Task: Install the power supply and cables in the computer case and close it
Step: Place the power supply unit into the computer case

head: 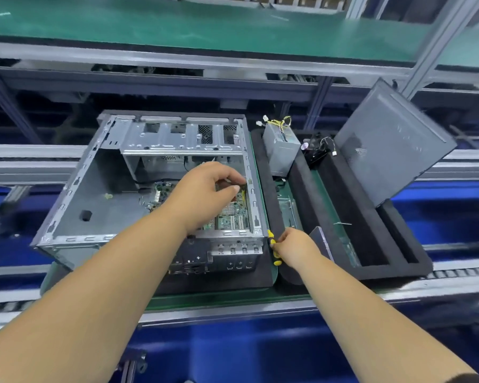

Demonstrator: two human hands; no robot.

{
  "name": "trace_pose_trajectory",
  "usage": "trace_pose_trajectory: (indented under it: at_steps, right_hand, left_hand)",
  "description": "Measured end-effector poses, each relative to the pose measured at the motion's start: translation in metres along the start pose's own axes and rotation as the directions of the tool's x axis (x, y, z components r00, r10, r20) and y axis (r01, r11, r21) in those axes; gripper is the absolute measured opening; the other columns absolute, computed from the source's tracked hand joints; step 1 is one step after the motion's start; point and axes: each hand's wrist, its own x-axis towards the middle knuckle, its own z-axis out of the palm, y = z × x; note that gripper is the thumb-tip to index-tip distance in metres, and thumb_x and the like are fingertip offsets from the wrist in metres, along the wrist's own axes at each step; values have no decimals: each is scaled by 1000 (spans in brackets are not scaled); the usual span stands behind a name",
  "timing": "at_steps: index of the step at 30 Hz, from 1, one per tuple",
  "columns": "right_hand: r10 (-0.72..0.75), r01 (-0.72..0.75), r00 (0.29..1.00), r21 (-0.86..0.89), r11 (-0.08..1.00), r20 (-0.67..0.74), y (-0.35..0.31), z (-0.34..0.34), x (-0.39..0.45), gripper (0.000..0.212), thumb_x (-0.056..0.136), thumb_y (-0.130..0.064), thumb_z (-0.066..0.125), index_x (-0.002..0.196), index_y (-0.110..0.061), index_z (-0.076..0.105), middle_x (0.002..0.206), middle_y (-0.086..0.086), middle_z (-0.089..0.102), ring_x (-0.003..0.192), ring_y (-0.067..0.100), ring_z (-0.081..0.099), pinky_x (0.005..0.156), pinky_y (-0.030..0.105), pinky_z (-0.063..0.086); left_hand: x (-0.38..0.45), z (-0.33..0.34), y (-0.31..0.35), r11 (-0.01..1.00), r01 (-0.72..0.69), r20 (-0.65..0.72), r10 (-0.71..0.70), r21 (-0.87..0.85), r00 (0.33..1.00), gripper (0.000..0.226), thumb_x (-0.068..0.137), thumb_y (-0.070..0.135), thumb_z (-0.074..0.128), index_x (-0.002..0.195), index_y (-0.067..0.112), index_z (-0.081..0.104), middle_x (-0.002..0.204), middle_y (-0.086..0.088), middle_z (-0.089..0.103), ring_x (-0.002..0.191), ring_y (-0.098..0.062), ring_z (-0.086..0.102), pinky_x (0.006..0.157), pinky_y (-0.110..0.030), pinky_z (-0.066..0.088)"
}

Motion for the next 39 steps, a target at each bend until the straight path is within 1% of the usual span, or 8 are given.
trace_pose_trajectory:
  at_steps: [5, 9, 14, 19, 27, 31, 36, 39]
  right_hand:
    - [74, -74, 997, 4, 997, 4, -7, -5, -1, 16, 90, -28, 59, 87, -13, 62, 76, 5, 67, 64, 20, 57, 58, 28, 43]
    - [111, -109, 993, 47, 993, -44, -11, -11, -2, 14, 87, -25, 61, 81, -12, 61, 70, 6, 61, 62, 22, 53, 58, 29, 44]
    - [46, 4, 975, 227, 974, -216, -16, -35, -4, 13, 85, -22, 59, 77, -16, 52, 79, 5, 66, 71, 26, 60, 65, 35, 50]
    - [-16, 129, 945, 327, 936, -328, -32, -66, 2, 4, 83, -15, 55, 85, -11, 56, 78, 3, 63, 68, 21, 57, 65, 34, 50]
    - [-87, 233, 945, 463, 856, -315, -36, -108, 57, 3, 81, -16, 48, 78, -16, 49, 77, 3, 57, 76, 29, 62, 63, 35, 42]
    - [-129, 258, 952, 504, 824, -278, -36, -131, 103, 14, 85, -16, 45, 85, -18, 59, 89, 7, 67, 75, 25, 61, 78, 46, 55]
    - [-189, 271, 957, 442, 855, -221, -35, -157, 168, 11, 84, -27, 54, 91, -25, 62, 85, -7, 67, 68, 14, 61, 58, 27, 46]
    - [-216, 265, 962, 378, 887, -169, -40, -167, 204, 27, 83, -34, 60, 109, -25, 59, 100, -5, 66, 84, 16, 62, 68, 28, 46]
  left_hand:
    - [11, -10, -5, 999, -21, 49, 23, -32, 999, 20, 90, 23, 64, 92, 42, 70, 99, 20, 60, 83, 10, 57, 65, -4, 41]
    - [19, -14, -10, 996, -15, 73, 21, -88, 997, 19, 91, 22, 64, 91, 39, 71, 96, 18, 64, 80, 10, 58, 59, 0, 41]
    - [28, -13, -9, 998, -13, 98, 19, -61, 995, 16, 90, 27, 65, 93, 41, 69, 92, 20, 66, 79, 7, 60, 63, -11, 46]
    - [41, -3, -6, 997, -10, 68, 15, -80, 998, 15, 85, 24, 70, 80, 32, 58, 81, 8, 65, 60, -1, 59, 47, -13, 44]
    - [85, 11, 1, 998, 55, 34, -54, -20, 998, 14, 87, 23, 59, 78, 28, 50, 87, 6, 64, 79, -29, 59, 72, -43, 53]
    - [115, 22, 7, 997, 83, -11, -83, -7, 997, 14, 90, 20, 57, 84, 33, 57, 81, 19, 58, 70, -5, 53, 67, -28, 45]
    - [148, 41, 13, 990, 123, -43, -120, 75, 992, 21, 89, 18, 58, 99, 37, 61, 98, 18, 61, 89, 8, 55, 78, -16, 41]
    - [159, 47, 11, 979, 156, -58, -150, 129, 987, 22, 90, 21, 59, 103, 38, 60, 102, 20, 59, 96, 9, 53, 80, -12, 40]
